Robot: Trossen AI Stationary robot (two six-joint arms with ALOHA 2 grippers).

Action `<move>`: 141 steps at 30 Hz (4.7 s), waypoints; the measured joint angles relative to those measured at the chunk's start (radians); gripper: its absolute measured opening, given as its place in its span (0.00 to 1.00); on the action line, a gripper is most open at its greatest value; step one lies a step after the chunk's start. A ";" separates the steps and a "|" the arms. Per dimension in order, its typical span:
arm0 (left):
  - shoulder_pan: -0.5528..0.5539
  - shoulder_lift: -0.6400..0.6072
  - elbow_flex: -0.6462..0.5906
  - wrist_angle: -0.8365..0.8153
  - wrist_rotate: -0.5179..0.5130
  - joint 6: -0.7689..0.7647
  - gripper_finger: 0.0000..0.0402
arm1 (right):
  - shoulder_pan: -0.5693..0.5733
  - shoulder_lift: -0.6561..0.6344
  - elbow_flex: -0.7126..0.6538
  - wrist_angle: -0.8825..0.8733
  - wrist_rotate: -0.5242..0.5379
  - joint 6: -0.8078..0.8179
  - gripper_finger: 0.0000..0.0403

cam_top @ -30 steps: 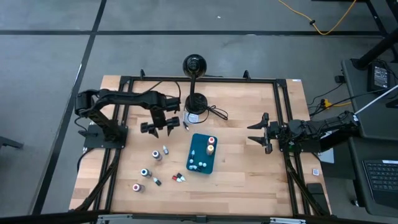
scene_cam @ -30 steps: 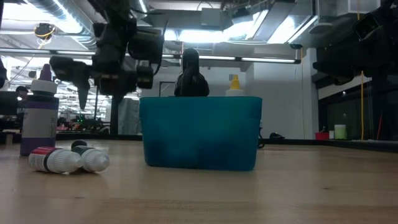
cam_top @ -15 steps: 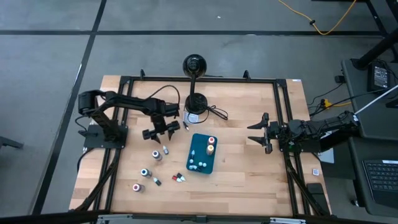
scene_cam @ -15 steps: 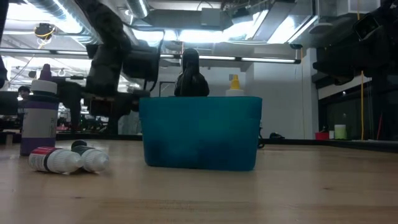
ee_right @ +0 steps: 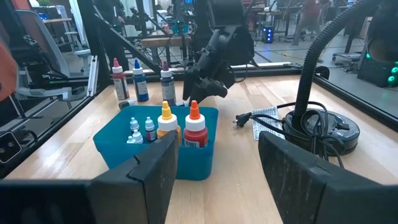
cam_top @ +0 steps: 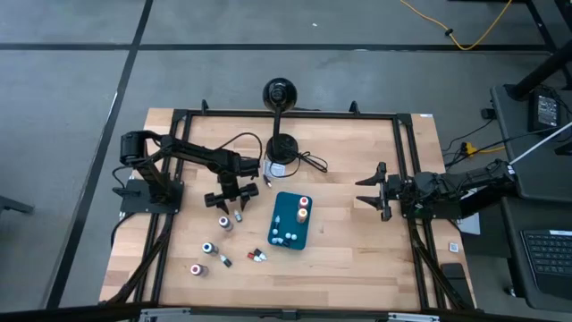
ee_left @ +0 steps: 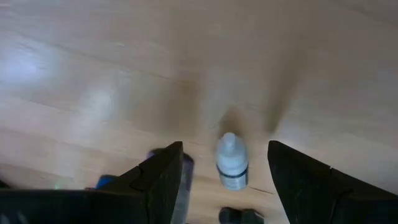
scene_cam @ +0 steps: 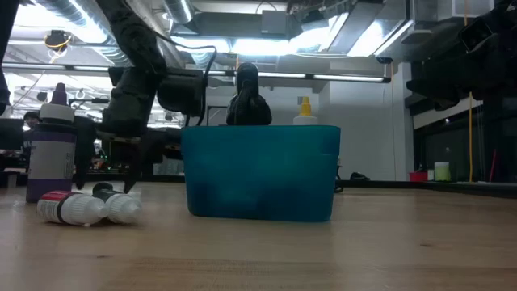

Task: Pick & Place food coloring
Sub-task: Put the brown small food coloring bottle into the bin

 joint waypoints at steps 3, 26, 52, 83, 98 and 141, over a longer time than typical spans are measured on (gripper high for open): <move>-0.013 0.000 -0.020 0.065 0.000 -0.039 0.57 | 0.000 0.000 0.000 0.000 0.000 0.000 0.55; -0.018 0.009 -0.025 0.125 -0.042 -0.040 0.34 | 0.000 0.000 0.000 0.000 0.000 0.000 0.55; -0.018 0.011 -0.028 0.172 -0.056 -0.013 0.11 | 0.000 0.000 0.000 0.000 0.000 0.000 0.55; -0.070 0.011 -0.027 0.137 -0.029 -0.037 0.50 | 0.000 0.000 0.000 0.000 0.000 0.000 0.55; -0.073 0.013 -0.030 0.190 -0.009 -0.037 0.39 | 0.000 0.000 0.000 0.000 0.000 0.000 0.55; -0.137 -0.377 -0.011 0.198 -0.545 0.624 0.15 | 0.000 0.000 0.000 0.000 0.000 0.000 0.55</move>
